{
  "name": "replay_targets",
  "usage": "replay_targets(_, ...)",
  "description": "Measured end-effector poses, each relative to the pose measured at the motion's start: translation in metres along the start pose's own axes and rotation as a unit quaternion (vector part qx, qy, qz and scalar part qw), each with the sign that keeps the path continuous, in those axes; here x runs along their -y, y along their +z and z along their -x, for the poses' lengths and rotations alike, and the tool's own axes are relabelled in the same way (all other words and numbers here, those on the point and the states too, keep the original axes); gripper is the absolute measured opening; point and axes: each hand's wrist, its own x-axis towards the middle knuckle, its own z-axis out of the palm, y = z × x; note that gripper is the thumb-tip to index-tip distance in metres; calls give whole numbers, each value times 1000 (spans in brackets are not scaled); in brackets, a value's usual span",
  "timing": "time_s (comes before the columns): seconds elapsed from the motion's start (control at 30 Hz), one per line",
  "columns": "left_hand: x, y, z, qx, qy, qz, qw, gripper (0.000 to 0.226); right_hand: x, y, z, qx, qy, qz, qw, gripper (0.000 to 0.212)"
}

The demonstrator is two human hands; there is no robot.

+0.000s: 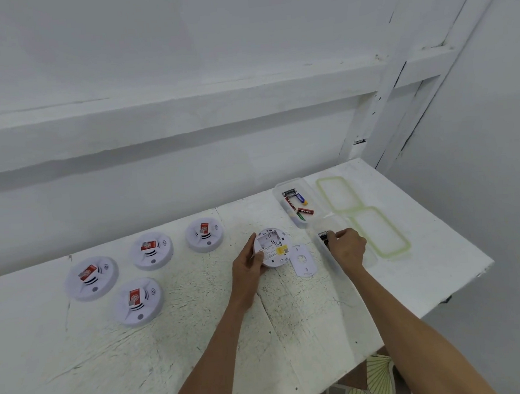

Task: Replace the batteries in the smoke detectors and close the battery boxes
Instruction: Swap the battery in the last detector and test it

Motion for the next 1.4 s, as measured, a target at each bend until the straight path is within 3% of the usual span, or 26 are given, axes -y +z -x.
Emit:
replay_targets(0.47, 0, 1, -1, -13, -4, 5, 1000, 49, 19, -10, 2, -33, -50, -18, 998, 14)
replay_targets(0.63, -4, 6, -7, -17, 17, -27, 999, 46, 37, -14, -6, -9, -163, -19, 986, 13)
replay_targets(0.9, -7, 10, -42, -54, 45, -70, 995, 46, 76, 4, -62, 91, -289, 98, 948, 21)
replay_targets(1.13, 2, 11, -43, -73, 63, -84, 992, 46, 105, 29, -96, 125, -331, 192, 915, 39)
replay_targets(1.23, 4, 10, -44, -78, 67, -75, 992, 44, 111, 39, -101, 118, -336, 236, 904, 34)
replay_targets(1.4, 6, 11, -44, -91, 67, -51, 992, 43, 117, 55, -97, 111, -298, 215, 923, 27)
